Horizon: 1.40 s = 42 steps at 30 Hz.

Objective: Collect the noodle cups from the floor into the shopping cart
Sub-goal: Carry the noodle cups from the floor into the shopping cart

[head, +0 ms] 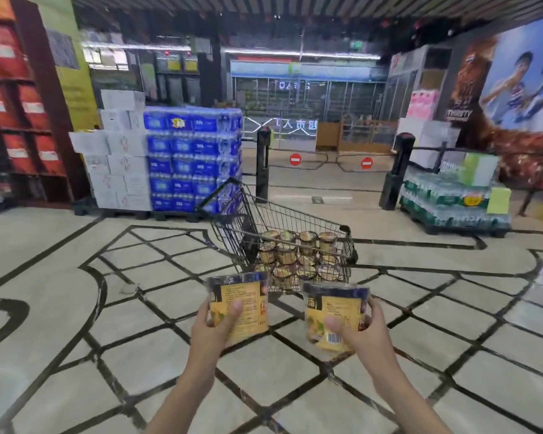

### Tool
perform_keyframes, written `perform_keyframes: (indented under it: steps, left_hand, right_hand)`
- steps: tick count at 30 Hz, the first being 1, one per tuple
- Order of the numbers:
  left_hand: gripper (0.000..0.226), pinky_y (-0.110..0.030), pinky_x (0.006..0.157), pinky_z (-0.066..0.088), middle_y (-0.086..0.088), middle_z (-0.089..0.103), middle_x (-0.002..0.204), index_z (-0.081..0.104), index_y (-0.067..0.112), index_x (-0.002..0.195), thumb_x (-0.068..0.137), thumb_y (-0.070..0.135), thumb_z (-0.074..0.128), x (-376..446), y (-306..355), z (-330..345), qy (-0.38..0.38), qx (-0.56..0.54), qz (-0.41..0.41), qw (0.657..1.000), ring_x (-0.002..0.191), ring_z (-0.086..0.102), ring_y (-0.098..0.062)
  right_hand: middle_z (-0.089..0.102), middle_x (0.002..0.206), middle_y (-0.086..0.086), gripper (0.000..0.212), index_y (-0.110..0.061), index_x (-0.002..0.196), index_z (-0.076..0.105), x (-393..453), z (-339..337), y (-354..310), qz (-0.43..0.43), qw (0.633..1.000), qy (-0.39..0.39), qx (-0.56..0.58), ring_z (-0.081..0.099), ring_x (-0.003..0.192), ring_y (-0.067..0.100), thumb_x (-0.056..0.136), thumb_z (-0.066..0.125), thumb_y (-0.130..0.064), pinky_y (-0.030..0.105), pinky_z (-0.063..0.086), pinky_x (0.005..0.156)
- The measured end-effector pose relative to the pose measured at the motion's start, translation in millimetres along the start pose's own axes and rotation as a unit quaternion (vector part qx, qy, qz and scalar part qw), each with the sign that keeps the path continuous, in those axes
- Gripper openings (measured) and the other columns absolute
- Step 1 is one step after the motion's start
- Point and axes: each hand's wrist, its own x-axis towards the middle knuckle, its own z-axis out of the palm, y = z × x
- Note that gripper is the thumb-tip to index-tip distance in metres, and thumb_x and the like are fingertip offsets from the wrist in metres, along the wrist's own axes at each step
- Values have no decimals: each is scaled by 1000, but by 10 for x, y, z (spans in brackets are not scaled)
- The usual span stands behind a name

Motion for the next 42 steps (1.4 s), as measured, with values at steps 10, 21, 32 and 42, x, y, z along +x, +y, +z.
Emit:
perform_keyframes:
  steps: [10,21,32,42]
  left_hand:
    - [67,-11,51,49,-2,70,101,52,19,118,62,51,70,2968,-18,957,-50,17,-44,998,79,69,-8]
    - [131,-46,90,53,-10,65,115,43,8,132,24,71,83,5255,-675,2106,-105,51,-109,987,99,66,-27]
    - [129,-52,110,33,-14,44,139,24,12,146,40,55,84,7084,-1491,3530,-110,141,-221,959,126,45,-32]
    - [101,-32,70,59,-8,68,109,54,6,118,38,54,92,7726,-2358,3978,-127,196,-327,916,84,67,-19]
  right_hand:
    - [73,95,-3,96,-22,108,59,2678,362,25,81,994,43,-52,69,89,17,28,83,-69,42,55,83]
    - [62,112,4,98,-14,130,41,5322,497,654,119,992,49,-13,61,99,21,45,85,-37,43,52,88]
    - [53,127,2,127,-27,142,26,7342,385,1530,199,978,61,10,52,110,21,36,95,-42,44,43,101]
    - [51,130,1,134,-18,139,30,7874,378,2267,322,940,105,-49,49,120,22,26,98,-39,41,36,108]
